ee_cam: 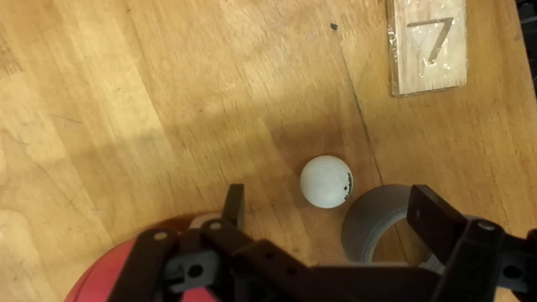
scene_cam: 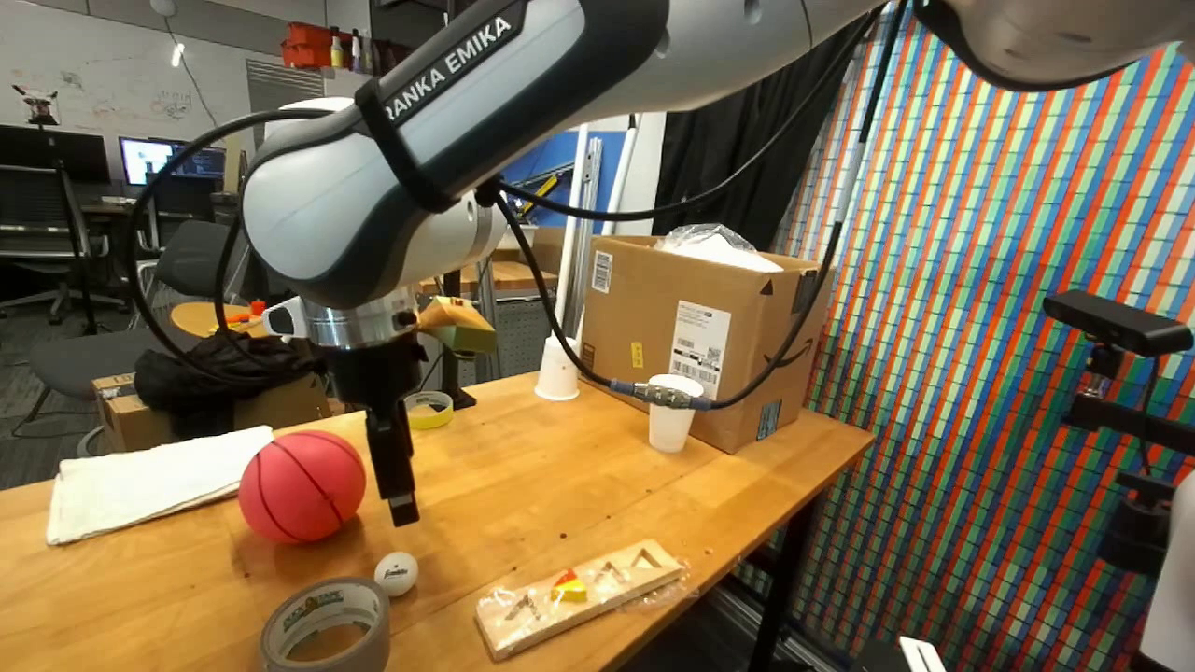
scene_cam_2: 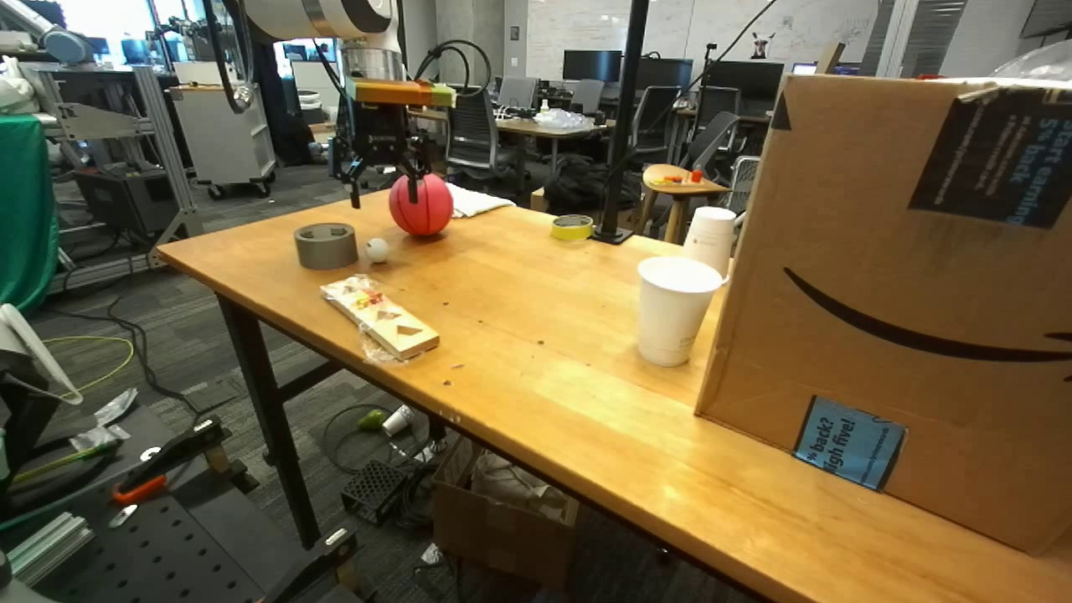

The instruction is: Put the white ball in the cup, then place the basketball on the tape

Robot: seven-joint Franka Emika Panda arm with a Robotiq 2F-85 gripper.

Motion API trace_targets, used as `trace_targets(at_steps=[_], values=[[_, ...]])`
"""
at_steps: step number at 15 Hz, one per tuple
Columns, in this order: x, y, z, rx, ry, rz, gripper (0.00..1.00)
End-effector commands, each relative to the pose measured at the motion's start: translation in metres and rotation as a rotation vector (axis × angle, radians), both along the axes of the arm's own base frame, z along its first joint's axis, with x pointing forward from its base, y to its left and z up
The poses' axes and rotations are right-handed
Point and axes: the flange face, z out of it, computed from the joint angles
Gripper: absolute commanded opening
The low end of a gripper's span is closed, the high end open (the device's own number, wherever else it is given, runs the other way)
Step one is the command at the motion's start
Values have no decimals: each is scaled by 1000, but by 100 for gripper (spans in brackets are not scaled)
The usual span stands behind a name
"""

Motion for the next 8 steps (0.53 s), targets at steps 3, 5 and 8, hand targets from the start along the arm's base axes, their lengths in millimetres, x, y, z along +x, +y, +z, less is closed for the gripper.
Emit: trace_targets(at_steps=[3, 5, 8], values=[[-7, 18, -23, 7, 4, 61, 100], [-11, 25, -30, 6, 16, 69, 100], [-15, 30, -41, 9, 29, 73, 100]])
